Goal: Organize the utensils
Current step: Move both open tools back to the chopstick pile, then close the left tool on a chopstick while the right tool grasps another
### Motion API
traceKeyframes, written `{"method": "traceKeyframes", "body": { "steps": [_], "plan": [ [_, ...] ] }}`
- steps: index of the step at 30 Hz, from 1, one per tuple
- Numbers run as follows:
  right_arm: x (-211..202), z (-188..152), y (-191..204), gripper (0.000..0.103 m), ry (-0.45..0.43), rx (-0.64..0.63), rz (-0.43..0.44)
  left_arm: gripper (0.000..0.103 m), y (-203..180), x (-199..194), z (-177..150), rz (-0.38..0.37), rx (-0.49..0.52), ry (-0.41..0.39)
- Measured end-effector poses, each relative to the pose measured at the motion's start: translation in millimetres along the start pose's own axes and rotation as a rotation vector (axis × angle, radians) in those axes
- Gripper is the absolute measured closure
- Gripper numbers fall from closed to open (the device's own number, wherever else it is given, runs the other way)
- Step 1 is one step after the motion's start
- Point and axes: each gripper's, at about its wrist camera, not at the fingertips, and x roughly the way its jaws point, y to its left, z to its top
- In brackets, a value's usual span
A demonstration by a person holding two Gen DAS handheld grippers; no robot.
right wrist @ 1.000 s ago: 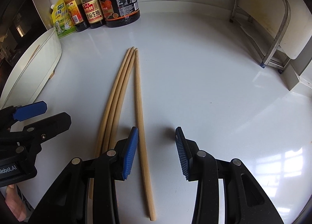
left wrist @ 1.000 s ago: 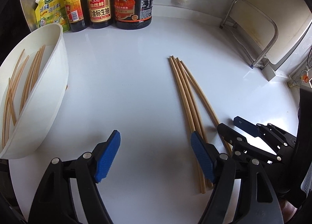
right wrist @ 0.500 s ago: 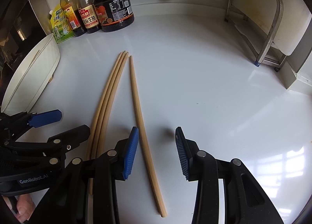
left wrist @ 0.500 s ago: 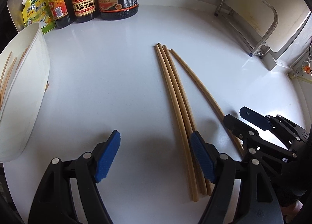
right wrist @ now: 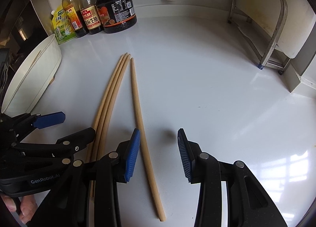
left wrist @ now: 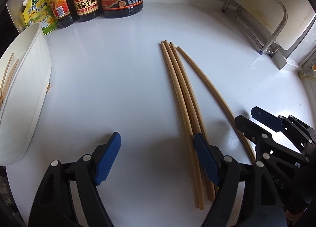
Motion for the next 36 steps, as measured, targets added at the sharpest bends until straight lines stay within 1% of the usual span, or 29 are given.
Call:
{"method": "traceKeyframes", "body": {
  "steps": [8, 11, 15, 18, 22, 24, 26, 27, 28, 29, 31, 32, 36],
  "plan": [
    [-1, 0, 5, 0.065, -0.007, -0.033, 0.0, 0.026, -2, 2, 3, 0.03, 0.012, 0.005],
    [0, 1, 9, 0.065, -0.005, -0.06, -0.013, 0.026, -1, 3, 3, 0.039, 0.009, 0.005],
    [4, 1, 10, 0.065, -0.002, -0.062, -0.018, 0.026, 1, 4, 6, 0.051, 0.0, 0.004],
    [7, 1, 12, 0.065, 0.001, -0.071, -0.028, 0.023, 2, 5, 8, 0.054, -0.011, 0.003],
    [7, -1, 16, 0.066, -0.006, -0.095, -0.043, 0.023, 0, 6, 9, 0.065, 0.001, 0.001],
    [7, 0, 16, 0.067, -0.007, -0.098, -0.04, 0.028, -1, 5, 8, 0.064, 0.008, -0.009],
    [7, 0, 19, 0.075, -0.007, -0.107, -0.035, 0.047, -6, 3, 8, 0.054, 0.03, -0.019],
    [7, -1, 21, 0.078, -0.005, -0.116, -0.028, 0.052, -9, 1, 8, 0.048, 0.038, -0.021],
    [7, -1, 24, 0.086, -0.002, -0.128, -0.023, 0.063, -10, 0, 8, 0.041, 0.046, -0.023],
    [8, -1, 26, 0.094, 0.0, -0.14, -0.021, 0.077, -12, 0, 8, 0.035, 0.052, -0.025],
    [8, 0, 30, 0.096, 0.004, -0.151, -0.019, 0.092, -13, -1, 7, 0.019, 0.055, -0.022],
    [8, 0, 30, 0.097, 0.005, -0.145, -0.01, 0.095, -13, -2, 6, 0.01, 0.053, -0.018],
    [7, 2, 26, 0.097, 0.012, -0.087, 0.026, 0.095, -10, -3, 5, -0.026, 0.035, -0.001]
  ]
}}
